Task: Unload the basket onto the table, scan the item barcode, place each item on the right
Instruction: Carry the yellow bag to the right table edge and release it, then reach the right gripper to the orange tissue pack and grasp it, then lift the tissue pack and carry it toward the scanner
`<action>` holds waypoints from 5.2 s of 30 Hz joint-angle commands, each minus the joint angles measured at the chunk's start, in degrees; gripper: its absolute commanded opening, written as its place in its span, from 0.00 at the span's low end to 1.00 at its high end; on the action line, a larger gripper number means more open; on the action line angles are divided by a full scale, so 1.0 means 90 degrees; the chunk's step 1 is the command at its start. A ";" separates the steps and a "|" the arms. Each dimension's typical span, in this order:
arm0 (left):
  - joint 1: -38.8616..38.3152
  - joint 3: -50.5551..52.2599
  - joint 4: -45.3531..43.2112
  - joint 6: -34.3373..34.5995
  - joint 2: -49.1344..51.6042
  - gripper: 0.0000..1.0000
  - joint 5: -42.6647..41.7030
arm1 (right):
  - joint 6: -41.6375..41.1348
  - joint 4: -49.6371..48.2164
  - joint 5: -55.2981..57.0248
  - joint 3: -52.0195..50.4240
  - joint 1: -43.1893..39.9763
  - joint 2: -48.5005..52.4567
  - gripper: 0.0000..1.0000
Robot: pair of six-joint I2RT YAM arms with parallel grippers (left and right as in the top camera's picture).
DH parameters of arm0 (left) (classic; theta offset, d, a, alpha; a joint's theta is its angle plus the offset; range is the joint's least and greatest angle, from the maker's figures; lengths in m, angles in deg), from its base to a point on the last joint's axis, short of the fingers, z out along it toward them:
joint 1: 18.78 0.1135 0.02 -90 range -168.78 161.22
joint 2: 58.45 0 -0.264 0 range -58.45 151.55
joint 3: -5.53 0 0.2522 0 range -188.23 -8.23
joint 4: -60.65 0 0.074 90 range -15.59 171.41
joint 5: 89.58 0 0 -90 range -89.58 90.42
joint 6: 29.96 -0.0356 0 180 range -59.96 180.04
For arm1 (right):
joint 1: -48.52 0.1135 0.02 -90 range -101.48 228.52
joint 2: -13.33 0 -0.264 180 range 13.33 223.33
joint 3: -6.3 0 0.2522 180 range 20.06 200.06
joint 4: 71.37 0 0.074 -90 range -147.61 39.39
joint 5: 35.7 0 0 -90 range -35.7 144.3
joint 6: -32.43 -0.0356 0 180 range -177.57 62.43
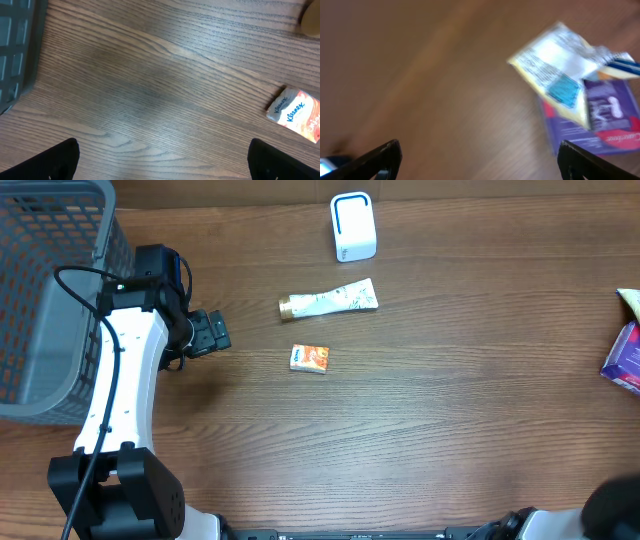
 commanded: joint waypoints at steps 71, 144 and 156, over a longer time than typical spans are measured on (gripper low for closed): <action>0.0668 -0.1547 -0.0529 -0.1078 -0.1608 1.00 -0.0590 | -0.3281 -0.1511 0.1685 0.0000 0.9017 0.3582 0.99; 0.0668 -0.1545 -0.0505 -0.1083 -0.1593 1.00 0.0369 | -0.0352 0.0908 0.1158 0.0916 0.7524 0.2446 0.59; 0.0668 -0.1545 -0.0498 -0.1081 -0.1593 1.00 0.0367 | 0.1673 -0.1222 -0.0231 0.0916 0.6404 0.0559 0.59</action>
